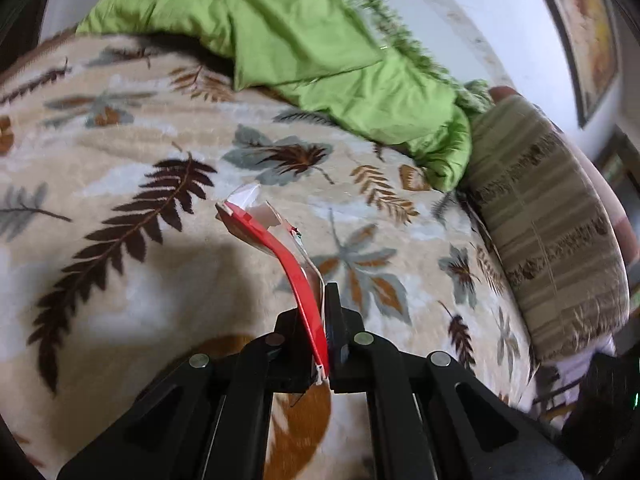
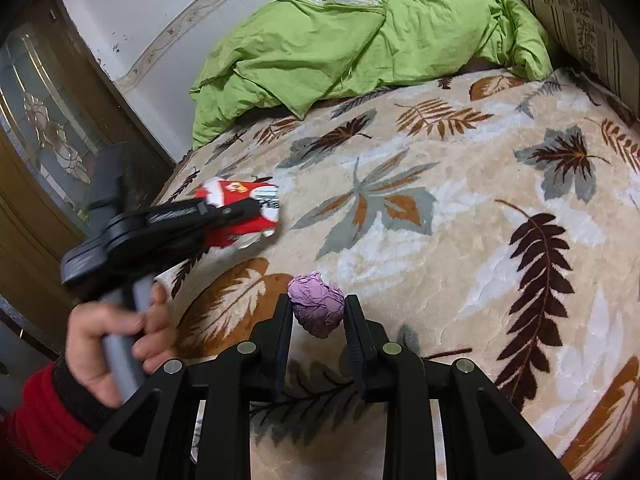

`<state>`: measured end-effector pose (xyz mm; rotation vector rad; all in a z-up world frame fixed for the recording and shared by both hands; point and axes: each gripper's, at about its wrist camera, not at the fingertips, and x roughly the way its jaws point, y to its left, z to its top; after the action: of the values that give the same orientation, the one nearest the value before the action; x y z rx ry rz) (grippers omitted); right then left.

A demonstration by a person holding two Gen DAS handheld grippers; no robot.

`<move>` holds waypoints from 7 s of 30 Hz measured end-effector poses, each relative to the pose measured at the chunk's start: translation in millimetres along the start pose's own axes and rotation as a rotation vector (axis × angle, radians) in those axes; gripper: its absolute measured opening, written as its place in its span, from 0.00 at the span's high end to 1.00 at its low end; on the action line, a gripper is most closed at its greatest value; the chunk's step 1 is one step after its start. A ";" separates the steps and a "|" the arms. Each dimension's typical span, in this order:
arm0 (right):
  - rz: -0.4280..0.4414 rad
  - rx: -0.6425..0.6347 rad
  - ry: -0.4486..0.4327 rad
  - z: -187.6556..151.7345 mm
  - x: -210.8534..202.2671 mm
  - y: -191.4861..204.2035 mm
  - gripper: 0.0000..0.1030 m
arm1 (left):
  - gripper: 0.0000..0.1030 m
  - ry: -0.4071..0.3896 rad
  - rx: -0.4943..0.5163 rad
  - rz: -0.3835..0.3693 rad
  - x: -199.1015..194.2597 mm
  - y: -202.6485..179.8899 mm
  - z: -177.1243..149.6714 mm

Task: Collect trash

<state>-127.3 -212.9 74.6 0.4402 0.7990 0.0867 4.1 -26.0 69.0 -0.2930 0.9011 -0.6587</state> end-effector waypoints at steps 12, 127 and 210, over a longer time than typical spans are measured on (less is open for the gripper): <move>-0.056 -0.034 -0.041 -1.6 -8.5 6.9 0.73 | 0.95 -0.064 0.118 0.029 -60.0 -20.8 -55.5; -0.378 0.582 -0.288 -166.9 -300.1 -168.6 0.73 | 0.95 0.376 0.877 -0.402 -3.7 -349.3 -249.2; -0.840 0.429 -0.270 -133.7 -260.7 -51.6 0.05 | 0.00 -0.117 0.685 0.068 -94.4 -230.7 -151.3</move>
<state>-409.1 -275.3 147.1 0.4739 0.6792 -0.9214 -251.9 -137.7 152.4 0.3089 0.5280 -0.8365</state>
